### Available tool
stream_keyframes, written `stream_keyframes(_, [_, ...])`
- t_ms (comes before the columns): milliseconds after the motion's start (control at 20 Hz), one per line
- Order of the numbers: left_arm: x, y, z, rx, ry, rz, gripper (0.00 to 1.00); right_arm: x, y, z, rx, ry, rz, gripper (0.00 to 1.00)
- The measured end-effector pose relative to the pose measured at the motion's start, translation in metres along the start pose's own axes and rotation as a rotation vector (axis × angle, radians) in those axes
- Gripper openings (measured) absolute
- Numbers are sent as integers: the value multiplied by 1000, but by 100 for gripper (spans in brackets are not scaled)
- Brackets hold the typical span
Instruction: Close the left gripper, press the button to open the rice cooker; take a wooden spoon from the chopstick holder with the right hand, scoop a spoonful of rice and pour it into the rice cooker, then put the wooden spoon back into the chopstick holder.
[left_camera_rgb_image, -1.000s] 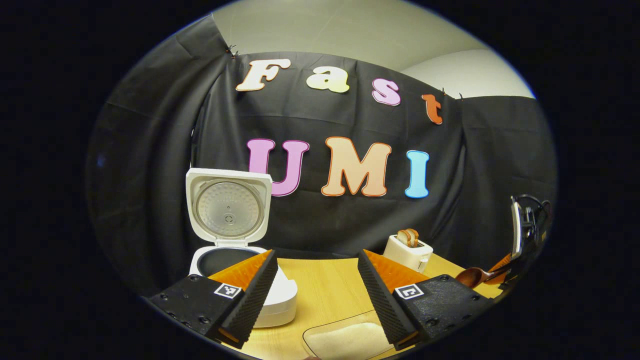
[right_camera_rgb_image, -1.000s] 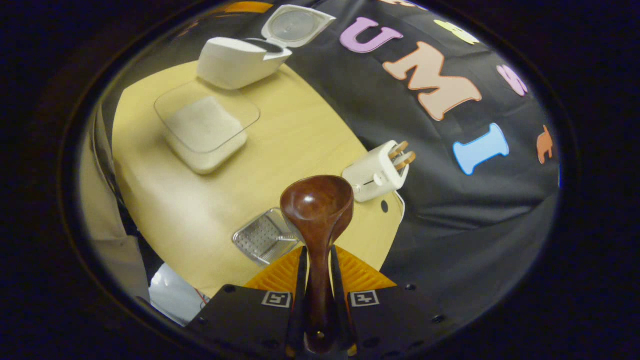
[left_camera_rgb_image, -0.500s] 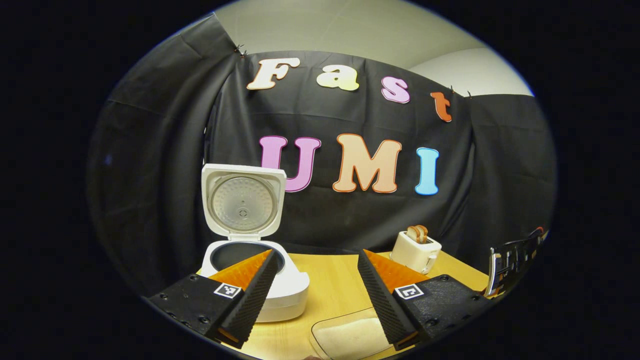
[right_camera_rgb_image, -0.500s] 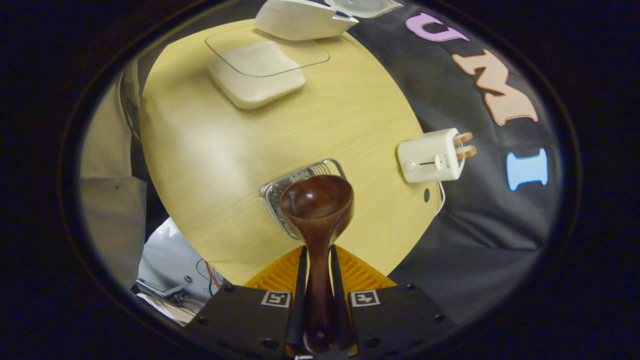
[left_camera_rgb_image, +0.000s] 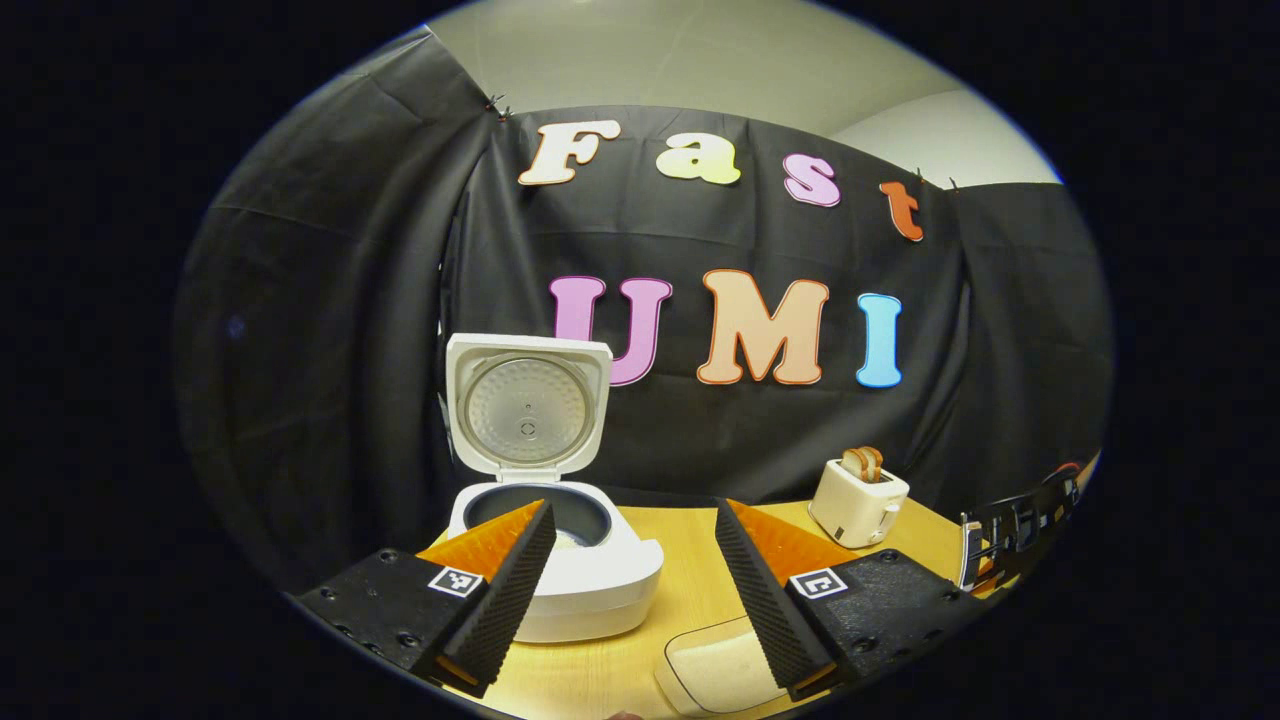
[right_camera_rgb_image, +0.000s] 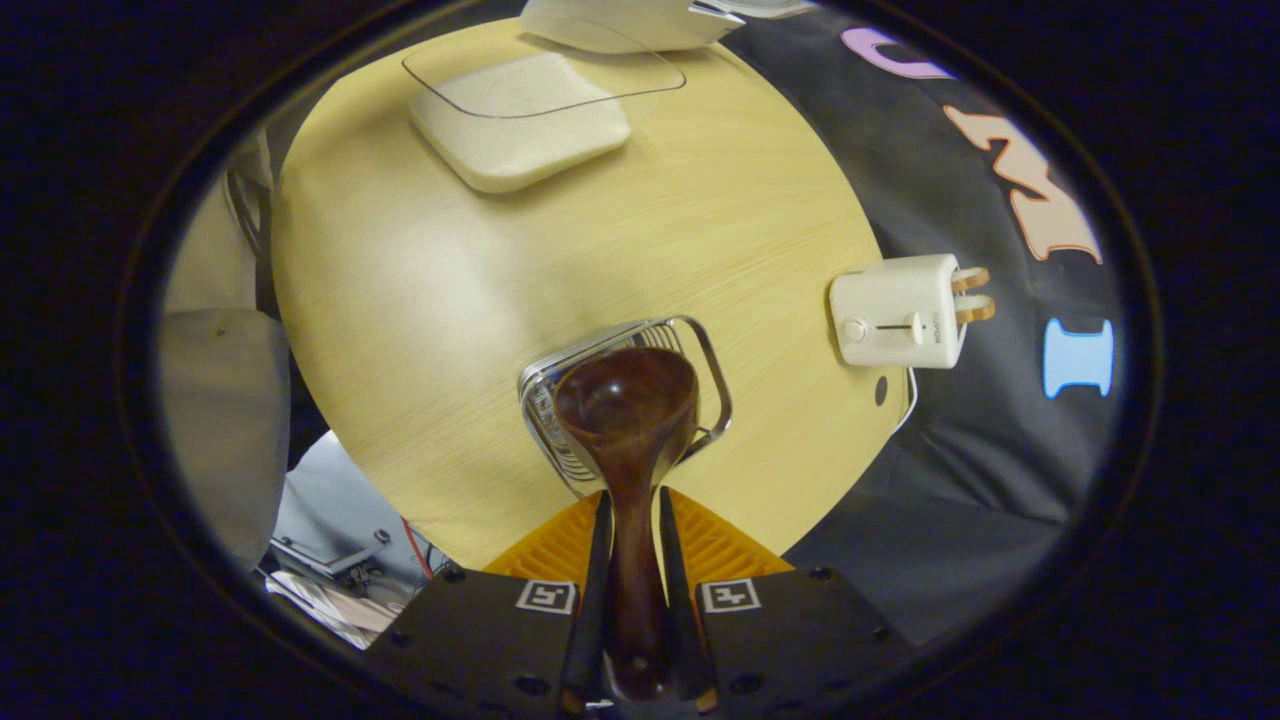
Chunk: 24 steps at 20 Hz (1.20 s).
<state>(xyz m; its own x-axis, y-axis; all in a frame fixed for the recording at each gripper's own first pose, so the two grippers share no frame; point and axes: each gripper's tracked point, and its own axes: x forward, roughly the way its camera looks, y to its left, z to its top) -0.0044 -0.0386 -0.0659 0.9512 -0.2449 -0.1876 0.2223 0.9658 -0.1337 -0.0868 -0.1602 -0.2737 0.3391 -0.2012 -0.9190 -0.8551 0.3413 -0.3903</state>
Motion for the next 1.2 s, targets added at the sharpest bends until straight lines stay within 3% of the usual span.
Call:
stream_keyframes(50, [0, 1, 0, 1, -1, 1, 95, -2, -1, 0, -4, 1, -3, 30])
stream_keyframes(100, [0, 1, 2, 3, -3, 2, 95, -3, 1, 0, -4, 2, 1, 41])
stream_keyframes(150, [1, 0, 2, 5, -4, 0, 95, -5, 2, 1, -1, 0, 9, 37])
stream_keyframes(200, [2, -2, 3, 7, -5, -4, 93, -8, 5, 0, 8, -5, 22, 39])
stream_keyframes(400, [9, -9, 5, 12, -7, -27, 95, -25, -7, 9, 116, -65, 10, 94])
stream_keyframes(450, [12, -11, 6, 13, -7, -33, 95, -31, -13, 14, 161, -93, -2, 100])
stream_keyframes(750, [29, -8, 22, 45, -32, -34, 92, -78, -53, 55, 551, -342, -74, 100])
stream_keyframes(800, [32, -6, 27, 50, -39, -30, 92, -87, -63, 65, 609, -413, -93, 94])
stream_keyframes(850, [35, -3, 33, 53, -48, -27, 95, -100, -72, 76, 656, -491, -124, 94])
stream_keyframes(900, [40, 0, 39, 55, -59, -23, 95, -111, -83, 86, 703, -564, -154, 100])
stream_keyframes(950, [43, 4, 46, 59, -69, -17, 95, -124, -88, 95, 753, -635, -174, 100])
stream_keyframes(1000, [46, 8, 51, 68, -82, -8, 95, -138, -92, 104, 800, -709, -186, 94])
stream_keyframes(1150, [53, 20, 69, 96, -110, 22, 94, -171, -104, 121, 926, -897, -220, 94])
stream_keyframes(1200, [57, 23, 75, 103, -120, 28, 94, -183, -110, 124, 961, -959, -244, 100])
